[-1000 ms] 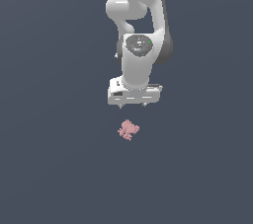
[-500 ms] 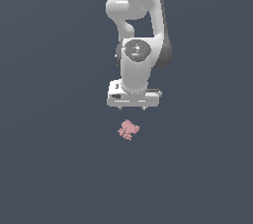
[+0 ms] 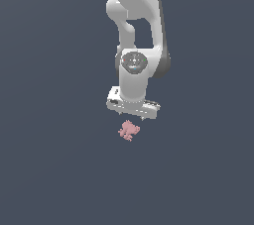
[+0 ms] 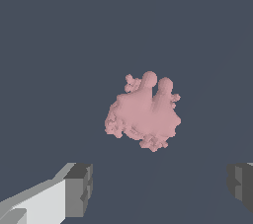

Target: Pick up the object and move it to a goal position.

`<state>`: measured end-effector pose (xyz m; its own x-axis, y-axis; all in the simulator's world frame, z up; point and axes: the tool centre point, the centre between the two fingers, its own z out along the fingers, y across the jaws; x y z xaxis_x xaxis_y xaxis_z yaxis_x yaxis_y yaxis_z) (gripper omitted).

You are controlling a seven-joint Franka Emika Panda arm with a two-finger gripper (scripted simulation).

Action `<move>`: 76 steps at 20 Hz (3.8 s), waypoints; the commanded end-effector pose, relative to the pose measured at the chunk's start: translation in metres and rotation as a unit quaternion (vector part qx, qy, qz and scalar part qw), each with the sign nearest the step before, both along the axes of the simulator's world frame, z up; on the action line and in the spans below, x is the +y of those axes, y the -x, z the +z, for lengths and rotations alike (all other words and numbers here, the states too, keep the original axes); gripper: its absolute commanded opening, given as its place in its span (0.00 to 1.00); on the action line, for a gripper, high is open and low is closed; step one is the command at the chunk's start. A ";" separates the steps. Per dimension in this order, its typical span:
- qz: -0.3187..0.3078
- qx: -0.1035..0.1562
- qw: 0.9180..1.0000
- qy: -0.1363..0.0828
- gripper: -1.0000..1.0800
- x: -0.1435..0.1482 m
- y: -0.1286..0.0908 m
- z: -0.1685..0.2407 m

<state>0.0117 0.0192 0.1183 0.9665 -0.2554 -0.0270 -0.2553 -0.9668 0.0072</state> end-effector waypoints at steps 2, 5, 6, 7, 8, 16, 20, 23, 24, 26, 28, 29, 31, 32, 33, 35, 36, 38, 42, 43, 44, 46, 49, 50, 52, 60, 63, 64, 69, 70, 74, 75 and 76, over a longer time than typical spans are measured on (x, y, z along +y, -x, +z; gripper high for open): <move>-0.053 -0.004 0.999 0.000 0.96 -0.003 -0.007 -0.012; -0.093 -0.006 0.996 0.001 0.96 -0.005 -0.012 -0.021; -0.105 -0.007 0.994 0.001 0.96 -0.005 -0.014 -0.024; -0.116 -0.008 0.993 0.001 0.96 -0.006 -0.015 -0.026; -0.127 -0.009 0.992 0.001 0.96 -0.007 -0.016 -0.029; -0.181 -0.013 0.983 0.002 0.96 -0.010 -0.023 -0.041; -0.190 -0.014 0.982 0.003 0.96 -0.010 -0.024 -0.043; -0.188 -0.013 0.982 0.003 0.96 -0.010 -0.024 -0.044; -0.188 -0.013 0.982 0.003 0.96 -0.010 -0.024 -0.045; -0.188 -0.013 0.982 0.003 0.96 -0.010 -0.023 -0.050; -0.189 -0.013 0.982 0.003 0.96 -0.010 -0.023 -0.057; -0.189 -0.013 0.982 0.003 0.96 -0.010 -0.023 -0.062; -0.190 -0.014 0.982 0.003 0.96 -0.010 -0.023 -0.074; -0.190 -0.014 0.982 0.003 0.96 -0.011 -0.023 -0.080; -0.190 -0.014 0.982 0.003 0.96 -0.010 -0.023 -0.084; -0.190 -0.014 0.982 0.003 0.96 -0.010 -0.023 -0.090; -0.190 -0.014 0.982 0.003 0.96 -0.010 -0.023 -0.092; -0.190 -0.014 0.982 0.003 0.96 -0.010 -0.024 -0.094; -0.190 -0.014 0.982 0.003 0.00 -0.010 -0.024 -0.094; -0.190 -0.014 0.982 0.003 0.00 -0.010 -0.024 -0.094; -0.190 -0.014 0.982 0.003 0.00 -0.010 -0.024 -0.094; -0.190 -0.014 0.982 0.003 0.00 -0.010 -0.024 -0.094; -0.190 -0.014 0.982 0.003 0.00 -0.010 -0.024 -0.094; -0.193 -0.022 0.981 0.001 0.00 -0.013 -0.030 -0.080; -0.193 -0.023 0.981 0.001 0.00 -0.013 -0.030 -0.078; -0.210 -0.032 0.977 0.000 0.00 -0.014 -0.045 -0.036; -0.221 -0.039 0.975 0.000 0.00 -0.016 -0.054 -0.007; -0.225 -0.042 0.974 0.000 0.00 -0.016 -0.058 0.004; -0.248 -0.056 0.967 0.000 0.00 -0.020 -0.076 0.064; -0.253 -0.058 0.966 0.000 0.00 -0.020 -0.080 0.077; -0.272 -0.070 0.960 0.000 0.00 -0.024 -0.094 0.129; -0.276 -0.073 0.958 0.000 0.00 -0.025 -0.097 0.142; -0.281 -0.076 0.957 0.000 0.00 -0.026 -0.100 0.154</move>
